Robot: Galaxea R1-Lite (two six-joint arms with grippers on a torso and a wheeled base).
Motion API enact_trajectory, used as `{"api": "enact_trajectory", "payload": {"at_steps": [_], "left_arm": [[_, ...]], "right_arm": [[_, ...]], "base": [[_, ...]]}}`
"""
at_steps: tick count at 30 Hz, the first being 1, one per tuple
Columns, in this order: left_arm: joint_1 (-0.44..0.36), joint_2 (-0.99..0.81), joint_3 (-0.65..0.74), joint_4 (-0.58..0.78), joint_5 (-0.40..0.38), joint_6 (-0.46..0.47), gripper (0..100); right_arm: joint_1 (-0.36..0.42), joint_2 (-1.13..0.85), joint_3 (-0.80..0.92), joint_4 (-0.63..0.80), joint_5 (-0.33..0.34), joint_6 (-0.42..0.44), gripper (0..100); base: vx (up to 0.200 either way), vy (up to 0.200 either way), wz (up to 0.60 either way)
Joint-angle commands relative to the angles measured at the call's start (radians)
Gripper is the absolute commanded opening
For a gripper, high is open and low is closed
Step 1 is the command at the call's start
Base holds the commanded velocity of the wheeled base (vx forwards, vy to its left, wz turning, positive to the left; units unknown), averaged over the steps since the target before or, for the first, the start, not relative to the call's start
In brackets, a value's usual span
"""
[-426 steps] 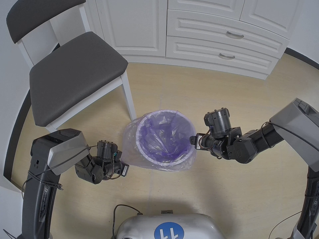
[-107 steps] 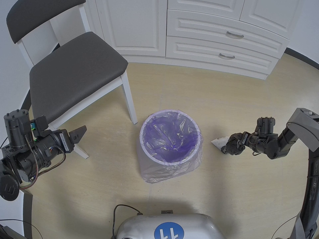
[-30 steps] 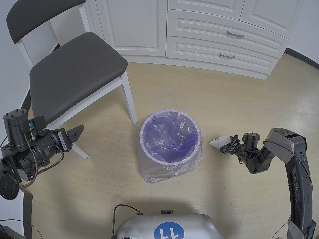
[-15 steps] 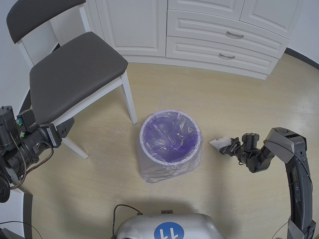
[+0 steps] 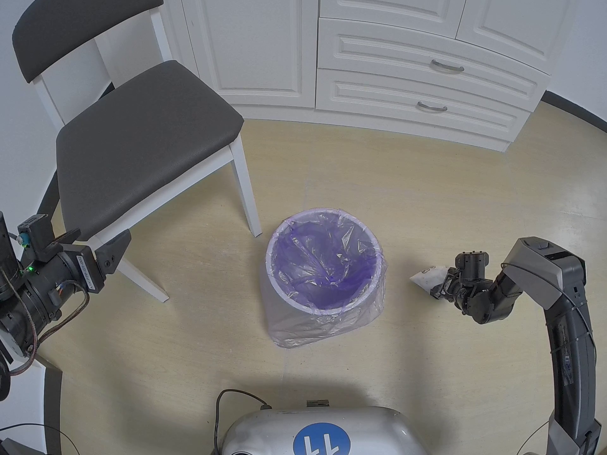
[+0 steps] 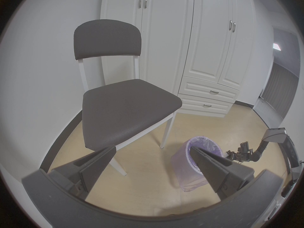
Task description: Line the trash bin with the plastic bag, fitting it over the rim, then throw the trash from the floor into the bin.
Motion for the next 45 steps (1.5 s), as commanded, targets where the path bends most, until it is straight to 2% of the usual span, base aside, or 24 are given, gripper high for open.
{"api": "enact_trajectory", "payload": {"at_steps": [1,7,20,23,27,31,38,39,40,45], "left_arm": [[0.0,-0.048,0.003,0.0,-0.001,0.004,100],[-0.002,-0.079,0.009,-0.002,-0.001,0.026,100],[-0.002,-0.121,0.029,0.0,-0.002,0.061,100],[-0.002,-0.131,0.029,0.0,-0.001,0.063,100],[-0.002,-0.132,0.029,0.0,-0.001,0.063,100],[-0.002,-0.132,0.029,0.0,-0.001,0.063,100],[-0.002,-0.129,0.031,0.0,-0.002,0.063,100],[-0.002,-0.129,0.031,0.0,-0.002,0.063,100],[-0.002,-0.128,0.031,0.0,-0.002,0.063,100],[-0.002,-0.128,0.037,0.0,-0.002,0.063,100]], "right_arm": [[0.04,-0.144,0.171,-0.081,-0.017,-0.061,0],[0.047,-0.239,0.29,-0.091,-0.025,-0.174,0],[0.057,-0.318,0.408,-0.091,-0.031,-0.291,0],[0.061,-0.364,0.431,-0.093,-0.063,-0.312,0],[0.087,-0.451,0.485,-0.093,-0.149,-0.36,0],[0.116,-0.543,0.56,-0.096,-0.169,-0.404,0],[0.165,-0.712,0.738,-0.197,-0.169,-0.542,0],[0.165,-0.712,0.738,-0.197,-0.169,-0.542,0],[0.167,-0.743,0.784,-0.239,-0.169,-0.595,0],[0.169,-0.796,0.896,-0.383,-0.16,-0.714,0]], "base": [[0.0,0.0,0.0],[0.0,0.0,0.0],[0.0,0.0,0.0],[0.0,0.0,0.0],[0.0,0.0,0.0],[0.0,0.0,0.0],[0.0,0.0,0.0],[0.0,0.0,0.0],[0.0,0.0,0.0],[0.0,0.0,0.0]]}}
